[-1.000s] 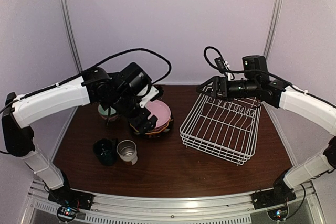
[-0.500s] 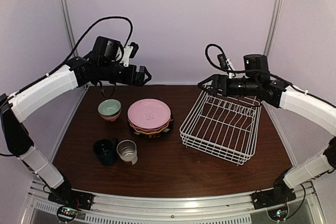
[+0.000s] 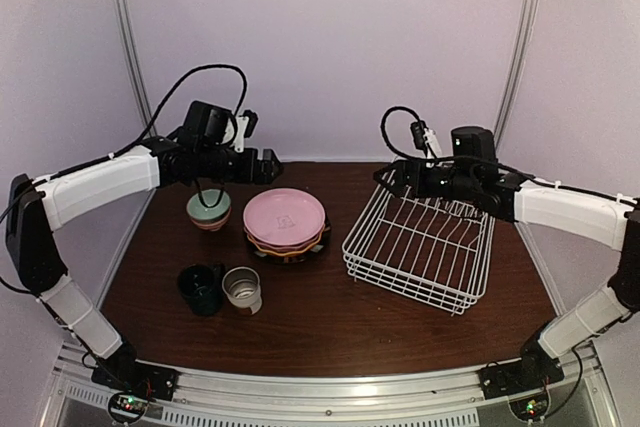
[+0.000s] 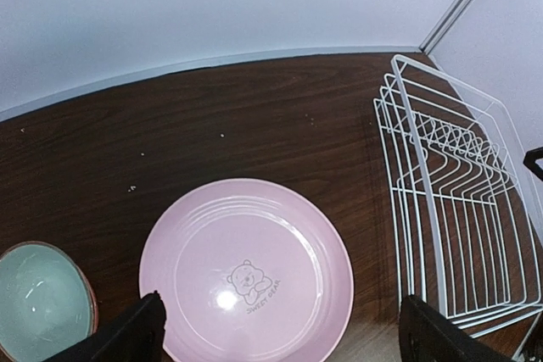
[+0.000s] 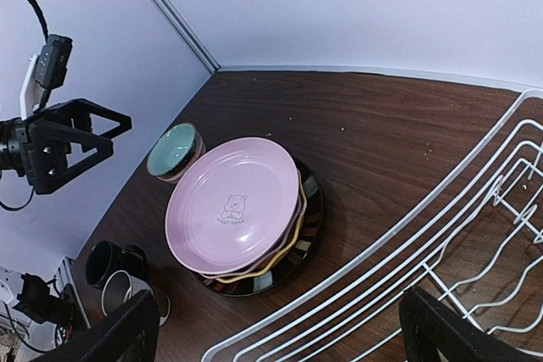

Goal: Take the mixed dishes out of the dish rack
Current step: Reset both arms

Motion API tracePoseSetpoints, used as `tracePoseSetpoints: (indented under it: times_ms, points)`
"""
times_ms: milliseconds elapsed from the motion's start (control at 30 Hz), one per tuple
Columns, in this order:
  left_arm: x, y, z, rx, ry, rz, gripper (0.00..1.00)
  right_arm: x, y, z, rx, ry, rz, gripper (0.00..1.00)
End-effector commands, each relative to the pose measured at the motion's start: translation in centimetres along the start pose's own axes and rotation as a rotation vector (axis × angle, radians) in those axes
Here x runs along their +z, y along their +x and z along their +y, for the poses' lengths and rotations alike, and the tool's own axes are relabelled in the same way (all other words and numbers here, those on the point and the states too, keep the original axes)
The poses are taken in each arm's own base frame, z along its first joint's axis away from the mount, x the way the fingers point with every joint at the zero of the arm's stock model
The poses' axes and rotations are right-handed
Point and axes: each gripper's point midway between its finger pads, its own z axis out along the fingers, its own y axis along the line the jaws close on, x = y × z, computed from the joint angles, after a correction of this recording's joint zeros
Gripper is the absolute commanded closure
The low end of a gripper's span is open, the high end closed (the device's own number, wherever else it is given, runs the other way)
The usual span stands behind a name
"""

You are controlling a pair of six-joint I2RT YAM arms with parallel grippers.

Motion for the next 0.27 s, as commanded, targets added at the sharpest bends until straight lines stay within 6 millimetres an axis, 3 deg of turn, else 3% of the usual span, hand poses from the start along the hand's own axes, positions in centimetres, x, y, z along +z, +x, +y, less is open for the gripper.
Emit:
tracePoseSetpoints:
  times_ms: [0,233]
  points:
    - [0.92,-0.23,0.47,-0.018,-0.004,-0.036,0.03,0.59,0.28,-1.14,0.002,0.031,-0.026,0.0]
    - [1.07,-0.21,0.48,-0.019,-0.002,-0.04,0.02,0.47,0.39,-1.2,-0.001,0.036,-0.024,0.0]
